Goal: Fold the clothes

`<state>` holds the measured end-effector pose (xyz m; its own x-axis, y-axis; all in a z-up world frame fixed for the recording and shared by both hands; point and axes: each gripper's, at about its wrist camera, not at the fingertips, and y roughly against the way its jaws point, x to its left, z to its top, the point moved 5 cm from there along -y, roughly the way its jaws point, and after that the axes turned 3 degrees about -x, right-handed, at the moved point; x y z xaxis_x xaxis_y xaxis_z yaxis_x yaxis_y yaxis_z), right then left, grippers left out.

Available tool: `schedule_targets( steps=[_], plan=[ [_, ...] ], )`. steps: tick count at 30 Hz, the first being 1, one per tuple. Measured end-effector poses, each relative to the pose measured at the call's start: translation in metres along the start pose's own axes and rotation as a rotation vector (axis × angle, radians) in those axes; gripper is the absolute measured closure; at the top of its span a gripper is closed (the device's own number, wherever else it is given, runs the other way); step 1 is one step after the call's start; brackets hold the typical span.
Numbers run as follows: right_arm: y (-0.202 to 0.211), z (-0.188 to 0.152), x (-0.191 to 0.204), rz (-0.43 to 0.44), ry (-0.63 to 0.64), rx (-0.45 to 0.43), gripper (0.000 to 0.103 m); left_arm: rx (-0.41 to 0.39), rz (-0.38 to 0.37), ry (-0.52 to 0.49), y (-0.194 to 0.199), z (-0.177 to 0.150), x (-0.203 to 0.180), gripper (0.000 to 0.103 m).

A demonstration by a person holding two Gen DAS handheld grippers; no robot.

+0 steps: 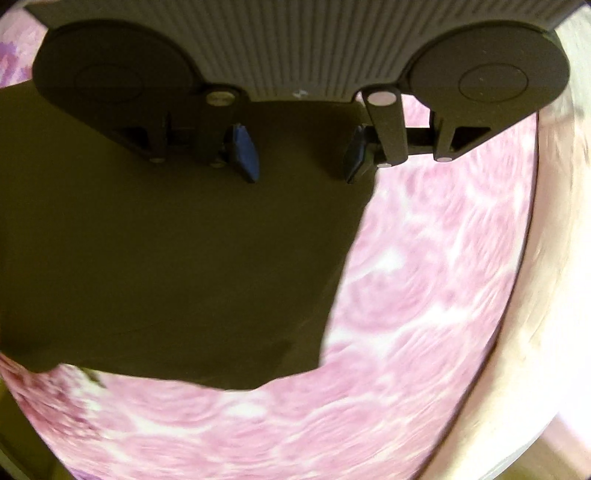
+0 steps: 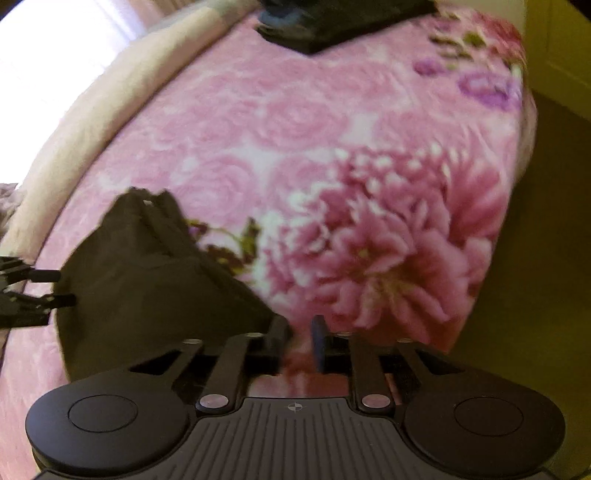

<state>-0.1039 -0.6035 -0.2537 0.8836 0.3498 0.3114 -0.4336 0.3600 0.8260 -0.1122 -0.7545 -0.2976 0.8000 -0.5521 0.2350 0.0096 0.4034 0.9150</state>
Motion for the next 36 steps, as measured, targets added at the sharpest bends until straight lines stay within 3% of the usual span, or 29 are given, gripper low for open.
schedule_targets(
  steps=[1, 4, 7, 9, 14, 16, 20, 28, 36],
  plan=[
    [0.004, 0.001, 0.008, 0.012, 0.025, -0.018, 0.05, -0.003, -0.007, 0.021, 0.0, -0.003, 0.005, 0.057],
    [0.005, -0.001, 0.04, 0.104, 0.096, -0.032, 0.049, -0.012, -0.027, 0.085, -0.001, -0.01, 0.02, 0.058],
    [-0.013, -0.008, 0.071, 0.206, 0.174, -0.009, 0.049, -0.021, -0.047, 0.149, -0.001, -0.017, 0.034, 0.065],
    [-0.029, -0.014, 0.081, 0.233, 0.209, 0.018, 0.049, -0.026, -0.061, 0.192, -0.001, -0.022, 0.044, 0.065],
    [-0.063, -0.022, 0.079, 0.223, 0.229, 0.084, 0.049, 0.007, -0.074, 0.231, -0.024, -0.032, 0.052, 0.062],
    [-0.065, -0.021, 0.076, 0.224, 0.25, 0.085, 0.049, 0.026, -0.074, 0.244, -0.04, -0.036, 0.054, 0.057],
    [-0.062, -0.022, 0.07, 0.209, 0.262, 0.099, 0.049, 0.041, -0.056, 0.268, -0.048, -0.032, 0.05, 0.057],
    [-0.043, -0.024, 0.07, 0.096, 0.283, 0.126, 0.049, 0.006, -0.029, 0.195, -0.002, -0.051, 0.032, 0.062],
    [-0.021, -0.055, 0.101, 0.115, 0.324, 0.162, 0.048, -0.034, -0.006, 0.134, 0.05, -0.076, 0.007, 0.062]
  ],
)
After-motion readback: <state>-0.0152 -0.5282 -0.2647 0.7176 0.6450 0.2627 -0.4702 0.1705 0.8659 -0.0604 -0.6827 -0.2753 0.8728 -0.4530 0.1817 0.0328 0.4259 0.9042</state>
